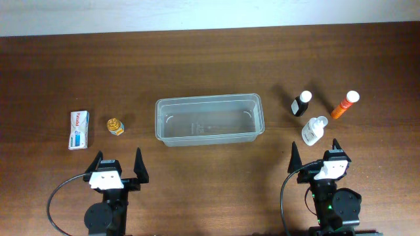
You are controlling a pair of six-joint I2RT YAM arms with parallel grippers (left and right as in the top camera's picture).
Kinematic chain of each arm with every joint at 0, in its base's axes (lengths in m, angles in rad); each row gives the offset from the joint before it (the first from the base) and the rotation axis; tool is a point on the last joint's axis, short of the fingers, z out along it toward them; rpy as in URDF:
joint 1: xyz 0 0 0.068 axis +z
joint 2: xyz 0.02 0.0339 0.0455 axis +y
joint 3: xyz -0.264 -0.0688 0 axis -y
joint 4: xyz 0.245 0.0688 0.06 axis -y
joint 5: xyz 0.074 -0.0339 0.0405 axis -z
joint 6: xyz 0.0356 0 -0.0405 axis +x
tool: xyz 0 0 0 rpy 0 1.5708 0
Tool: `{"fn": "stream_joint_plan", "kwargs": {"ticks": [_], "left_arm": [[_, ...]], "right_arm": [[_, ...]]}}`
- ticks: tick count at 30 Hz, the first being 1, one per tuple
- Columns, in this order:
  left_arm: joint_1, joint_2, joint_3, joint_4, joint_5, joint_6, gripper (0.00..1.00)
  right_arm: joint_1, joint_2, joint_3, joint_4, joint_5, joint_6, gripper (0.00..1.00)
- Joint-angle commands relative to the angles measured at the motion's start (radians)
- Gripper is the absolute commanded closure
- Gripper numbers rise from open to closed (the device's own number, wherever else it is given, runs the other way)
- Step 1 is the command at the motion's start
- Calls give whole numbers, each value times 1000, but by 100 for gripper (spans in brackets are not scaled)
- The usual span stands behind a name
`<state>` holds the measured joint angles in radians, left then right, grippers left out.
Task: Pack container
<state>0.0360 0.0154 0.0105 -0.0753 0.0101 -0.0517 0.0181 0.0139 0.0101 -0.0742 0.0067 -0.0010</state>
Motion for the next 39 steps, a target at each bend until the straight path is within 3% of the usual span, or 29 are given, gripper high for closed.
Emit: {"fn": "stream_joint_plan", "kwargs": {"ticks": [1, 18, 28, 33, 39], "left_arm": [[6, -9, -2, -8, -7, 12, 1], [6, -9, -2, -8, -7, 12, 1], [6, -9, -2, -8, -7, 12, 1], [6, -9, -2, -8, -7, 12, 1], [6, -9, -2, -8, -7, 12, 1]], "right_arm": [[-7, -10, -5, -8, 5, -3, 2], [-7, -10, -5, -8, 1, -2, 2], [-6, -8, 13, -3, -162, 16, 2], [-6, 52, 160, -66, -185, 12, 2], [-6, 319, 513, -248, -185, 12, 2]]}}
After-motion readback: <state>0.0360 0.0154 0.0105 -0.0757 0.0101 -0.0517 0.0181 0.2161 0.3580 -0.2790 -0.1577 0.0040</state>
